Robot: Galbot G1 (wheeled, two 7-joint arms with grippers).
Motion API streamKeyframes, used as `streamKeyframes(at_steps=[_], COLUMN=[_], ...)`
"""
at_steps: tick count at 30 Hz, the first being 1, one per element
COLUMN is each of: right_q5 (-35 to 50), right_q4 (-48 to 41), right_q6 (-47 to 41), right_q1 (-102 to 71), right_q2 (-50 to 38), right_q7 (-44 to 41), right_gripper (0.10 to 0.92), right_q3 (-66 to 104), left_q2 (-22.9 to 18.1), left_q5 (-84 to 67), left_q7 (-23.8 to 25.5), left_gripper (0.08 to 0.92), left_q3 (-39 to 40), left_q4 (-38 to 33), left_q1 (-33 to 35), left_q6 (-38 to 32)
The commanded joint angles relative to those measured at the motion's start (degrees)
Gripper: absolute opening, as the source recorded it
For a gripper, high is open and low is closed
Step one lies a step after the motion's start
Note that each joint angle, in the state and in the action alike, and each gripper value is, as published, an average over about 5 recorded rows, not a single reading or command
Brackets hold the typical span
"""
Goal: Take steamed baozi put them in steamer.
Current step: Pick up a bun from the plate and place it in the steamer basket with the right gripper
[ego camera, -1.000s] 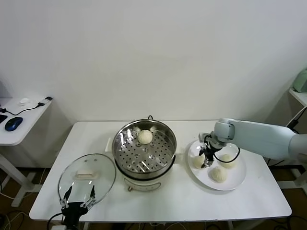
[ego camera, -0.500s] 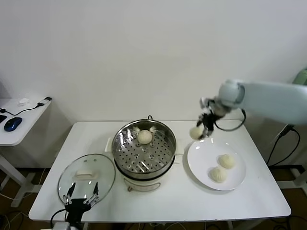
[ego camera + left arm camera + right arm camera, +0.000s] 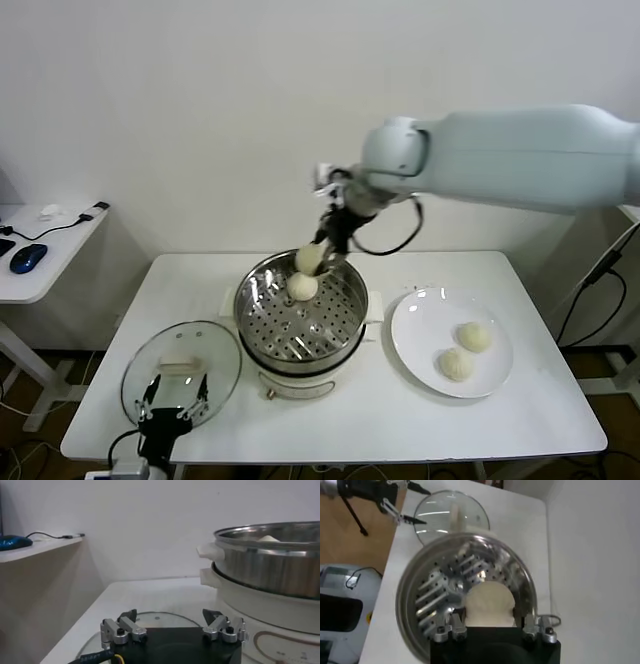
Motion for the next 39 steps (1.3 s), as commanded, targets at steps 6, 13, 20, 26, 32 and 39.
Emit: streamKeyframes(at_steps=[6,13,20,26,32,39], right_q5=[-0.67,-4.81,-5.72,-6.43,-7.57,-10.86], right_q4=[-8.52,-15.23,-17.62,-17.41,-14.29,-8.58], right_q6=[-3.87,-3.33,-2.86,-2.74,-0.83,8.66], right_q1=[-12.04,-16.7,-18.9,-19.03,-15.94,-4.14], right_q2=[13.13,15.65,16.62,16.47,13.55,2.05], right_q7=[6.49,6.5,6.5,6.37,3.26,-9.52], right_gripper=[0.642,0.64,0.639,0.708,0.816,0.823], right_q3=[1.08,0.95,1.75,1.91,2.08,0.21], left_q2=[-0.02,-0.07,-0.21,-0.29,-0.23,-0.3], left_q5=[0.01,0.11,0.2,0.16,0.17,0.27], left_q7=[0.01,0.01,-0.06,-0.11,-0.25,-0.33], left_gripper=[0.823,0.823,0.823,0.823,0.823,0.823], left_q3=[-0.13,-0.17,0.1,0.17,0.34,0.69], left_q4=[0.06,0.55,0.95,0.89,0.81,0.29], left_q1=[0.11,-0.27,-0.52,-0.5,-0.24,-0.04], left_q6=[0.04,0.17,0.1,0.0,-0.34,-0.43])
